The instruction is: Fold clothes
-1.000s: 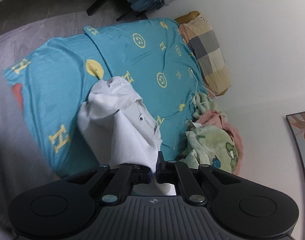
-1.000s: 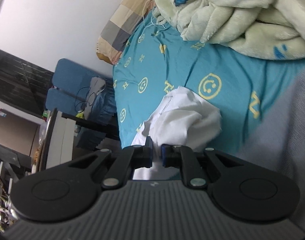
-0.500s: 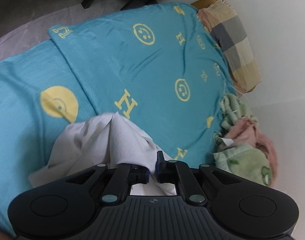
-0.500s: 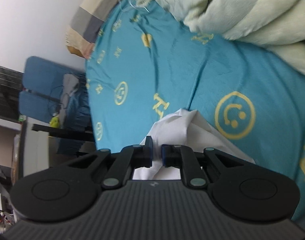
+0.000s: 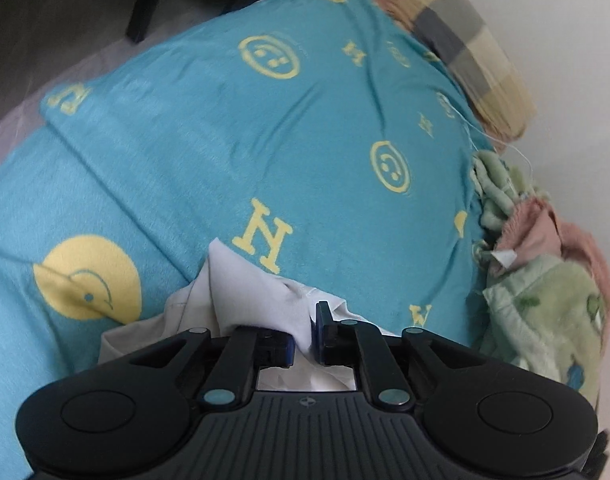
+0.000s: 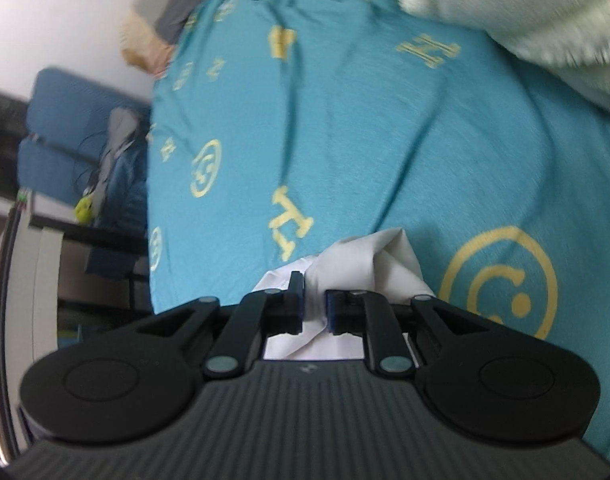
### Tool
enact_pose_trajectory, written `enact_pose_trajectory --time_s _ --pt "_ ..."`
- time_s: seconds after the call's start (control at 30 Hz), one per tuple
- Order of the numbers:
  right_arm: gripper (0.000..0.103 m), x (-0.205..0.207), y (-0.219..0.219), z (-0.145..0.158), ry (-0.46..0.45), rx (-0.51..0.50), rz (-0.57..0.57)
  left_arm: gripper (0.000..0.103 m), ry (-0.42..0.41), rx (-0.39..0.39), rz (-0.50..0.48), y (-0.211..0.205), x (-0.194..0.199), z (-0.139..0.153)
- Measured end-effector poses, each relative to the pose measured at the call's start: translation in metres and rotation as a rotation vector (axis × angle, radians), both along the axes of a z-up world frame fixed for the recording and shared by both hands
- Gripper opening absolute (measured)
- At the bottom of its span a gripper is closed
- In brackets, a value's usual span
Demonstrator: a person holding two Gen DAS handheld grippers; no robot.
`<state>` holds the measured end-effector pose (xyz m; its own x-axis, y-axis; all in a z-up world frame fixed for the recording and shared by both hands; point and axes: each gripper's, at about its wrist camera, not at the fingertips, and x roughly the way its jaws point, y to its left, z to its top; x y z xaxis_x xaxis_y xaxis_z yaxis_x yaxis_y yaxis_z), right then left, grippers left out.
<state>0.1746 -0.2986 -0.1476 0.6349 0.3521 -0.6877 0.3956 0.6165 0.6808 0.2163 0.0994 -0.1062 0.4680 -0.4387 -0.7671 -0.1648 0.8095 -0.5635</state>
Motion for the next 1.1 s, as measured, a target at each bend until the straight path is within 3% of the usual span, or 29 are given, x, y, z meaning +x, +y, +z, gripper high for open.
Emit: enact_pose_trajectory --time_s 0.1,0.13,0.17,0.23,0.37,0.47,0.77,0.93,1.1 --pt "0.059 -0.010 0.007 0.015 -0.104 -0.021 0.054 0.028 -0.088 0.078 -0.062 -0.013 -0.013 0.014" --pt "0.063 -0.012 0.010 0.020 -0.134 -0.039 0.072 0.038 -0.112 0.106 -0.082 -0.018 -0.017 0.017" --pt "0.063 -0.014 0.014 0.024 -0.159 -0.065 0.089 0.057 -0.134 0.127 -0.101 -0.022 -0.020 0.019" --pt "0.063 -0.013 0.021 0.029 -0.183 -0.125 0.125 0.076 -0.184 0.169 -0.132 -0.032 -0.027 0.022" --pt "0.063 -0.010 0.034 0.039 -0.239 -0.275 0.166 0.081 -0.337 0.322 -0.196 -0.056 -0.043 0.035" --pt "0.063 -0.007 0.040 0.045 -0.297 -0.309 0.194 0.082 -0.414 0.368 -0.249 -0.072 -0.045 0.039" --pt "0.061 0.027 0.058 0.008 -0.194 -0.468 0.306 0.079 -0.293 0.469 -0.312 -0.086 -0.015 -0.013" --pt "0.061 0.021 0.062 0.007 -0.202 -0.505 0.316 0.079 -0.332 0.491 -0.318 -0.087 -0.021 -0.007" --pt "0.061 -0.011 0.064 0.027 -0.219 -0.493 0.295 0.079 -0.391 0.496 -0.299 -0.083 -0.050 0.018"
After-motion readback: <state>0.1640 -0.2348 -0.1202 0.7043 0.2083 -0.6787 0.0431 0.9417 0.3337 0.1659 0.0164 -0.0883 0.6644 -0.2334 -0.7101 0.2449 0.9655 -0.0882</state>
